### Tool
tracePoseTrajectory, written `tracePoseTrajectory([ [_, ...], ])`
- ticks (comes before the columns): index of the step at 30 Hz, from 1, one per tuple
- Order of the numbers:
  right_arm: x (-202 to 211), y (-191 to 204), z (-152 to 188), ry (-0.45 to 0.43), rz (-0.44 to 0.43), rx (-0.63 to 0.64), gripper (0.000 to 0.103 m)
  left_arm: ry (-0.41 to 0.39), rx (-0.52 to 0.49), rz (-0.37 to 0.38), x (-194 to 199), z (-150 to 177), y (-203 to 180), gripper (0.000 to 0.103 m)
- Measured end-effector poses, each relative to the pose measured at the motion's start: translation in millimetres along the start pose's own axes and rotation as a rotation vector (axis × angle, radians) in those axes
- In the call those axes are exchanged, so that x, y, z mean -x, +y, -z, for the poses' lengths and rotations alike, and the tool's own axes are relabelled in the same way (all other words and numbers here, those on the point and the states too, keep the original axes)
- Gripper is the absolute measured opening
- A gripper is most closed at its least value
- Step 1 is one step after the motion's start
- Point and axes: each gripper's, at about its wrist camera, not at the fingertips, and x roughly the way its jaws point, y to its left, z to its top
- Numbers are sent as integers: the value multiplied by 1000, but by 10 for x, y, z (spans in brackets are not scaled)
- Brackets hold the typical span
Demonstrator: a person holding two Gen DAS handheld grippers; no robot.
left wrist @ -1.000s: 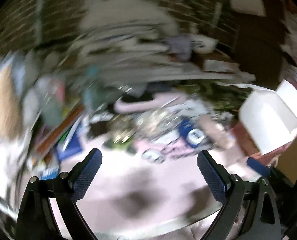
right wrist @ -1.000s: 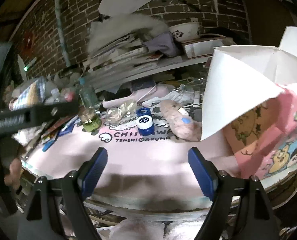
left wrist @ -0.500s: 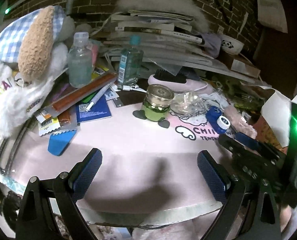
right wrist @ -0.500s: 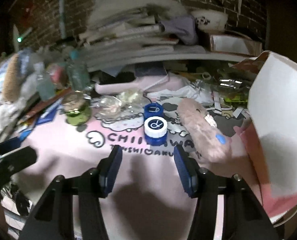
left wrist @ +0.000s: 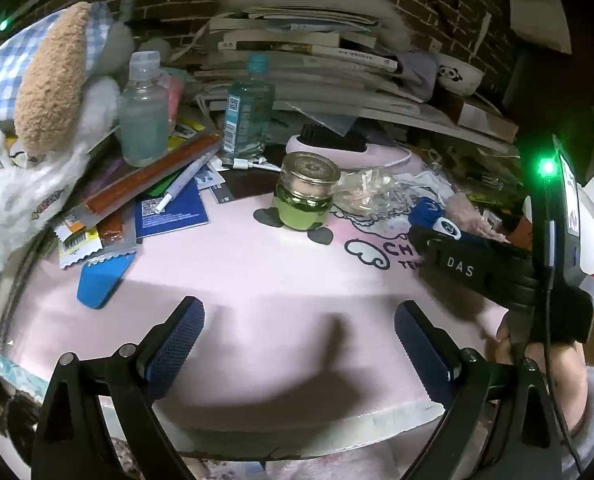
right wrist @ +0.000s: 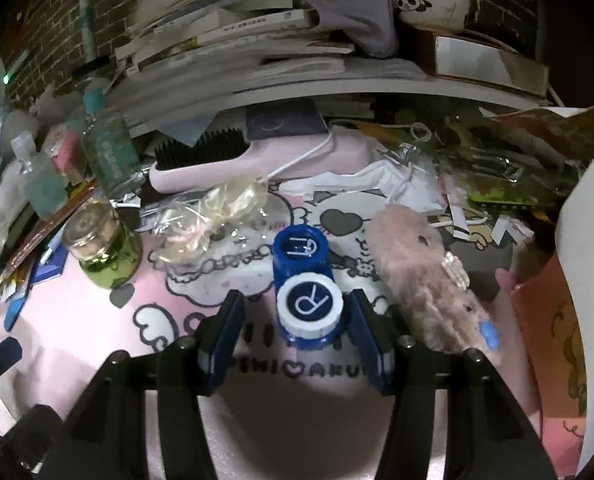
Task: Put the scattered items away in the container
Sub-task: 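Grasp the blue-and-white lens case with the right gripper, then carry the blue lens case into the white box and open the right gripper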
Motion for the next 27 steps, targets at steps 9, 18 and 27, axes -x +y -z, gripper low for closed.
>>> tracePoseTrajectory([
  [9,99,14,93,-24,-43,28,28,6,20,-4,24,29,47,95],
  [18,594,185,211,-113,-90,115,28,29,17,-21,24,59,41,95],
  [27,1507,15,57,-259,-118,188,28,18,-2,-13,94,36,-49,95],
])
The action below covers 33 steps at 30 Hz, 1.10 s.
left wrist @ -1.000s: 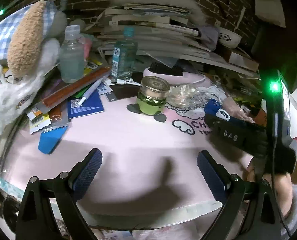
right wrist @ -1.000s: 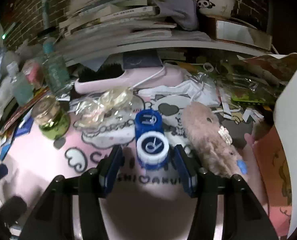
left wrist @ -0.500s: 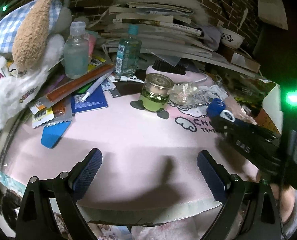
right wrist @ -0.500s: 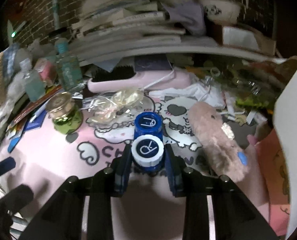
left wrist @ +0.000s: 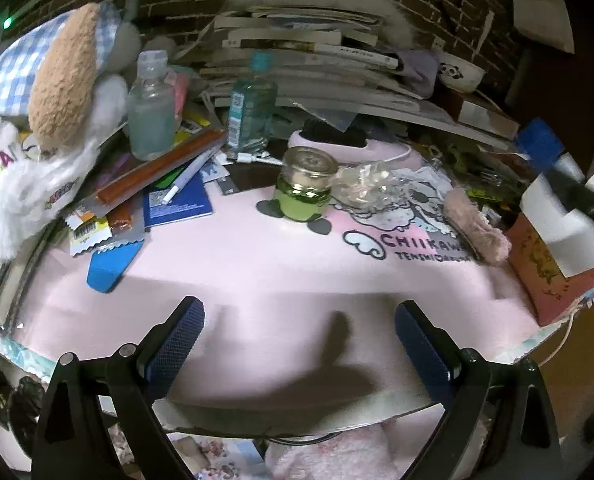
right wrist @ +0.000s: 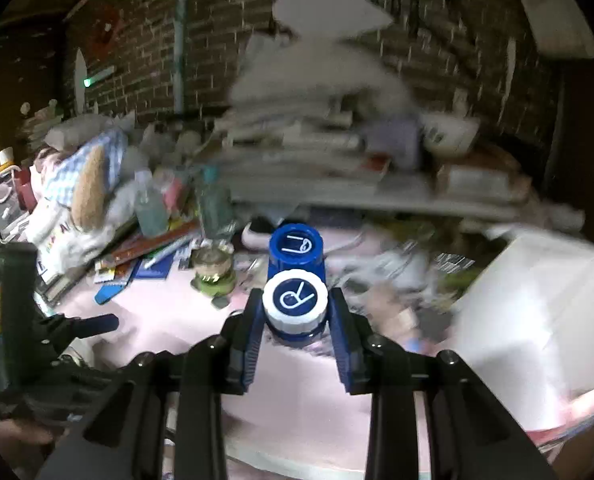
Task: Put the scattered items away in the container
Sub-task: 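Carry the blue lens case into the white box and open the right gripper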
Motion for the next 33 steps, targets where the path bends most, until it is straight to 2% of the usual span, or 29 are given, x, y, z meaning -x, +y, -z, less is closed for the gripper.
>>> tracePoseTrajectory([
  [3,225,-243,-123,8,56,28,28,2,-16,10,3,-4,-76,95],
  [6,361,-519,-202,42,157,79,28,11,-25,10,-30,-7,-155,95],
  [8,378,-725,-243,97,213,102,28,16,-27,16,-52,-11,-198,95],
  [14,168,-1407,-322,330,268,71,28,33,-52,24,-115,-7,-337,95],
  [19,-96,-1817,-252,534,229,13,29,40,-59,28,-143,-1,-370,95],
  [25,-361,-1986,-109,718,235,30,29,48,-55,25,-165,8,-363,95],
  [29,-485,-2027,-32,805,223,40,29,55,-57,21,-181,19,-375,95],
  [33,-519,-2063,-12,839,213,31,29,55,-58,24,-180,23,-384,95],
])
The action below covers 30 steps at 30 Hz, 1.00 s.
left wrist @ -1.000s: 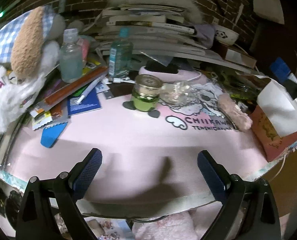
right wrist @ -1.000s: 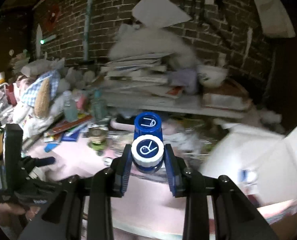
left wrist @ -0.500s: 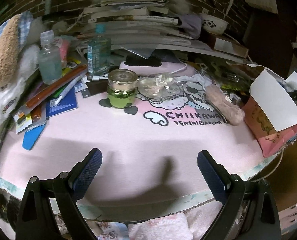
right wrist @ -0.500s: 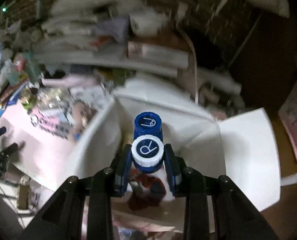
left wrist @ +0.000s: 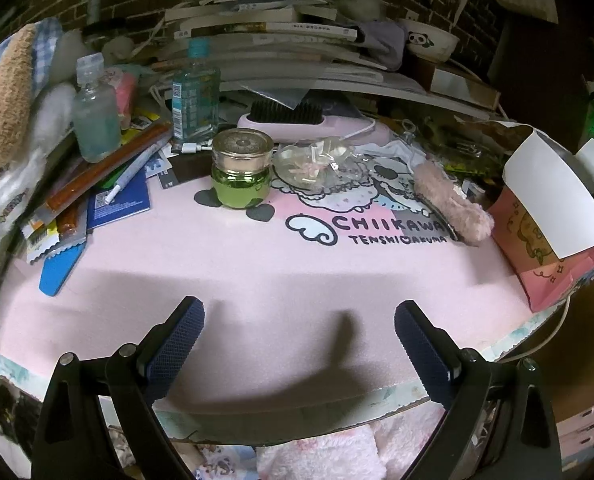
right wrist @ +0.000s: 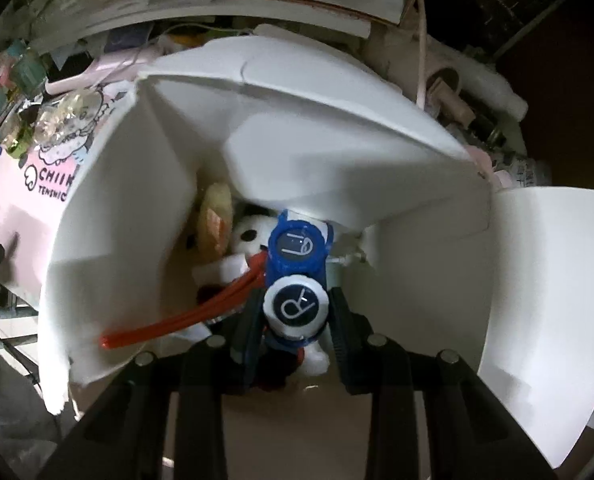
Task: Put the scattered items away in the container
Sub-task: 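Carry the blue lens case into the white box and open the right gripper, then grasp the green jar with gold lid using the left gripper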
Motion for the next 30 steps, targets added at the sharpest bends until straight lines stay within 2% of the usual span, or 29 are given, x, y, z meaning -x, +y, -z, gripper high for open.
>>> tracePoseTrajectory([
  [1,-1,-7,-4,1,1,-3,31,-1,0,1,1,0,-1,95],
  [3,20,-14,-3,-12,17,-9,44,-2,0,0,-1,1,-5,95],
  [5,66,-14,6,-32,19,-7,47,-4,0,-7,-3,2,7,95],
  [7,147,-11,23,-67,32,-11,56,-13,5,-15,-3,-5,49,95],
  [10,420,63,85,-205,92,-16,60,-28,25,-30,-14,-33,151,95],
  [12,661,157,163,-334,87,-21,62,-36,36,-49,-31,-69,228,95],
  [13,784,218,213,-401,45,-19,67,-43,42,-59,-42,-99,268,95],
  [14,903,288,260,-465,-18,-16,78,-50,44,-65,-53,-131,304,95],
  [15,995,353,297,-519,-72,-14,82,-58,46,-70,-65,-165,336,95],
  [17,1139,512,403,-625,-161,2,82,-73,41,-82,-106,-257,387,95],
  [19,1199,756,500,-694,-225,47,82,-80,25,-89,-164,-353,410,95],
  [24,983,1487,657,-699,-369,229,82,-54,-6,-82,-400,-578,399,95],
  [28,624,1948,747,-662,-392,275,82,-33,-15,-97,-571,-694,363,91],
  [30,408,2060,748,-622,-410,277,82,-18,-10,-104,-639,-724,349,69],
])
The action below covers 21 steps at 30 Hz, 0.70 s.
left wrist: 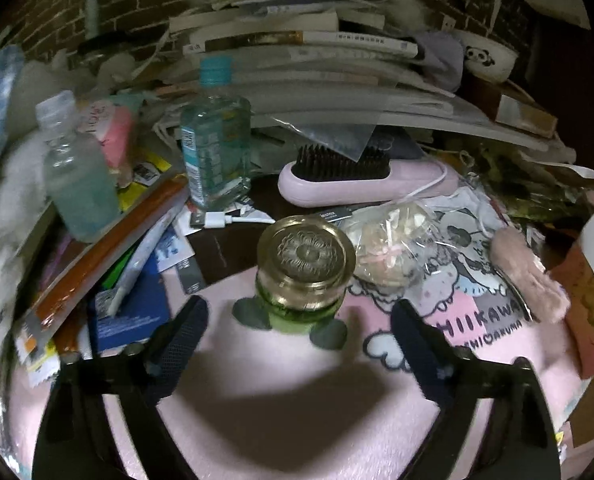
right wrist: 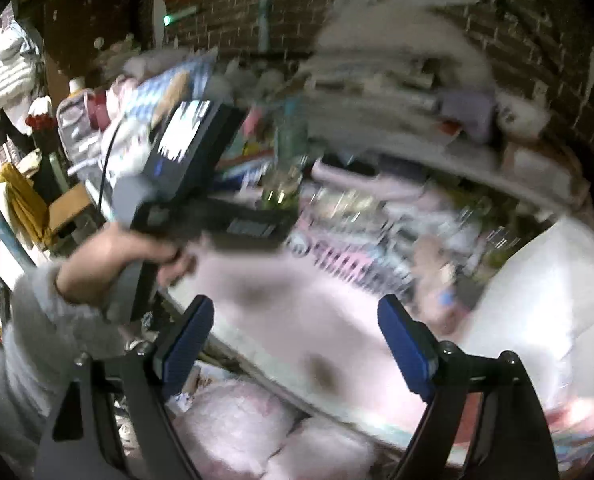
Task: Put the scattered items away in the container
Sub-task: 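Grasp the green jar with gold lid using the left gripper, then carry the green jar into the white box and open the left gripper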
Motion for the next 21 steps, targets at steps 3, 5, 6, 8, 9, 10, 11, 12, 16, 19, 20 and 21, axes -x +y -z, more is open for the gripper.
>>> tracePoseTrajectory([
  [3,-262,-74,183,71,-85,-82,82,27,-11,-33,-85,-16,-28,54],
  [5,-370,-134,247,103,-118,-131,82,25,-16,-45,-94,-19,-44,52],
  [6,-402,-147,277,109,-118,-140,82,20,-16,-49,-95,-16,-47,49],
  [8,-462,-179,296,111,-83,-134,82,14,-20,-57,-101,-12,-60,44],
  [9,-486,-201,304,107,-60,-134,82,11,-24,-57,-104,-13,-70,43],
  [10,-509,-229,307,104,-43,-141,82,10,-23,-59,-106,-12,-73,43],
  [11,-527,-251,305,104,-36,-148,82,8,-21,-62,-107,-8,-74,43],
  [12,-541,-281,309,102,-29,-157,82,8,-23,-65,-106,-4,-80,43],
  [16,-552,-391,307,77,38,-189,82,27,-41,-51,-98,-8,-127,43],
  [19,-562,-423,281,53,91,-186,82,46,-69,-36,-74,3,-184,43],
  [20,-571,-430,273,47,103,-187,82,48,-74,-32,-63,3,-198,43],
  [21,-576,-436,267,40,113,-190,82,49,-77,-30,-51,2,-210,43],
])
